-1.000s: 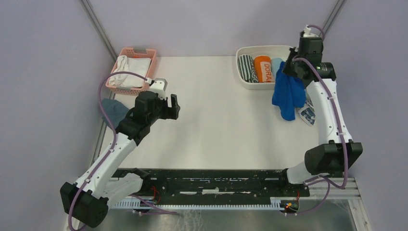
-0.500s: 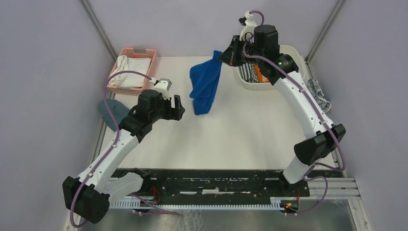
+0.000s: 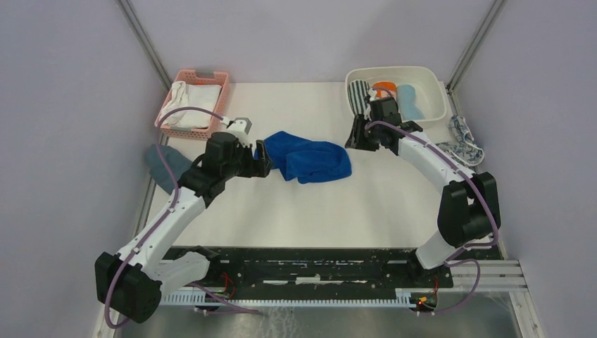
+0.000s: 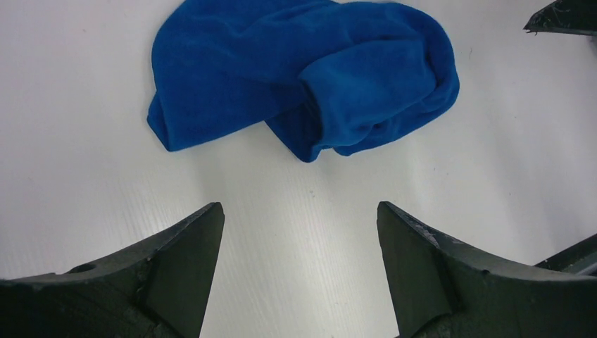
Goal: Roll the towels
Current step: Place the towel at the center of the board.
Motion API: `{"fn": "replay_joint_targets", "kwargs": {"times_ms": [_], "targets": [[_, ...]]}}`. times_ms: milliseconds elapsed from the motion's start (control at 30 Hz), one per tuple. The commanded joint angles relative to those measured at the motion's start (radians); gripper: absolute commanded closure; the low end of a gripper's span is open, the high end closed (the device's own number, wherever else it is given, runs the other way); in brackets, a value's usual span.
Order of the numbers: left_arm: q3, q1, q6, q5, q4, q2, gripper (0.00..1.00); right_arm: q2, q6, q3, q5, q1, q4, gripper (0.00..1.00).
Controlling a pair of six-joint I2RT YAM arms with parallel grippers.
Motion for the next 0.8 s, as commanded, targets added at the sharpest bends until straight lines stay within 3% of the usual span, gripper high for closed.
{"fn": "replay_joint_targets", "kwargs": {"times_ms": [0,133,400,567,767], "targets": [[-0.024,0.001,-0.092,0.038,0.073,0.046,0.14,-0.047,-0.048,-0.025,0.116,-0.008,0.010,0.51],[-0.032,0.003,-0.139,0.038,0.124,0.131,0.15,-0.016,-0.093,-0.024,0.029,0.046,0.035,0.46],[-0.020,-0.030,-0.193,0.144,0.269,0.326,0.26,0.026,-0.064,-0.100,-0.032,0.100,0.147,0.43],[0.009,-0.169,-0.141,0.025,0.321,0.426,0.26,0.008,-0.089,-0.154,-0.051,0.103,0.171,0.42],[0.046,-0.200,-0.124,-0.102,0.369,0.585,0.29,-0.033,-0.102,-0.219,-0.068,0.102,0.202,0.42]]}}
